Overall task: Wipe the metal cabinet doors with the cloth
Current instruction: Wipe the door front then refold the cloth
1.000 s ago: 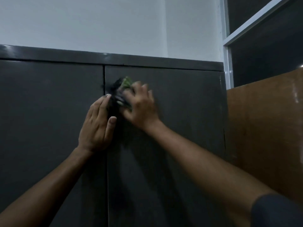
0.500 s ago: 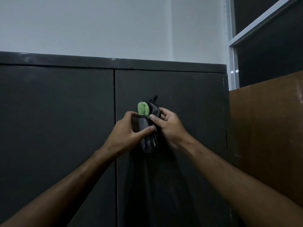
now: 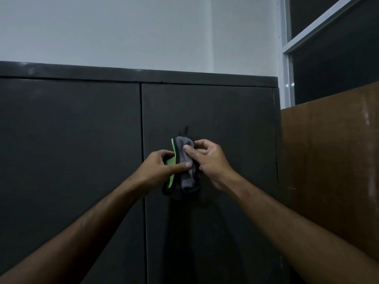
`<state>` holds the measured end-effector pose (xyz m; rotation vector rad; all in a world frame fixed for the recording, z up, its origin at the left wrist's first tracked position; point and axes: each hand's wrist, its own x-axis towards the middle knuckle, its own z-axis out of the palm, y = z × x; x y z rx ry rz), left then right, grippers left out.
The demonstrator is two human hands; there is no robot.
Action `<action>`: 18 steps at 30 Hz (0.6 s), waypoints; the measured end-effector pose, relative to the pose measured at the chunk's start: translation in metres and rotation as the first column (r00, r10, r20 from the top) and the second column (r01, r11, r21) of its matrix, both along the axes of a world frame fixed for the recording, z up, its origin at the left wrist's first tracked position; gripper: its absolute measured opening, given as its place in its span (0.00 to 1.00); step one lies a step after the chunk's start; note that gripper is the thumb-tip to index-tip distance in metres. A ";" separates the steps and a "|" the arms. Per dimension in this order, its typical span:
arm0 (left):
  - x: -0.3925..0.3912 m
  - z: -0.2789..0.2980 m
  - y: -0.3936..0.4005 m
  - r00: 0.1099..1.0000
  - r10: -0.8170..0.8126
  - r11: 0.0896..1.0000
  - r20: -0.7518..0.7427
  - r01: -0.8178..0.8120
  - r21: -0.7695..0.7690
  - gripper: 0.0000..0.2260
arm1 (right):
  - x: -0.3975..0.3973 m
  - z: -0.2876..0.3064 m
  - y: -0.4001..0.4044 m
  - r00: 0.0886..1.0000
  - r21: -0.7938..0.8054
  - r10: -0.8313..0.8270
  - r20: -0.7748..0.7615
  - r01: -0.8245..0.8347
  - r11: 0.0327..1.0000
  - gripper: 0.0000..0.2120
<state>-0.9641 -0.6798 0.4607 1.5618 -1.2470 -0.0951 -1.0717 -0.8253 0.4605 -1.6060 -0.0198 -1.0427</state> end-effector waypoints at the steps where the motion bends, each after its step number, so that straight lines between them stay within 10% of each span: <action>1: 0.002 -0.001 -0.001 1.000 -0.006 1.000 -0.009 0.006 -0.015 0.18 | -0.001 0.001 0.000 1.000 -0.009 -0.001 -0.009 0.001 1.000 0.07; 9: 0.009 0.005 0.002 0.925 -0.062 0.975 -0.375 -0.025 -0.222 0.11 | -0.007 0.012 -0.010 0.988 0.200 0.147 -0.045 -0.136 0.970 0.13; 18: -0.012 0.029 0.009 0.908 -0.048 0.947 -0.416 -0.091 -0.309 0.13 | -0.005 0.005 -0.018 0.946 0.082 -0.311 -0.087 0.318 0.944 0.12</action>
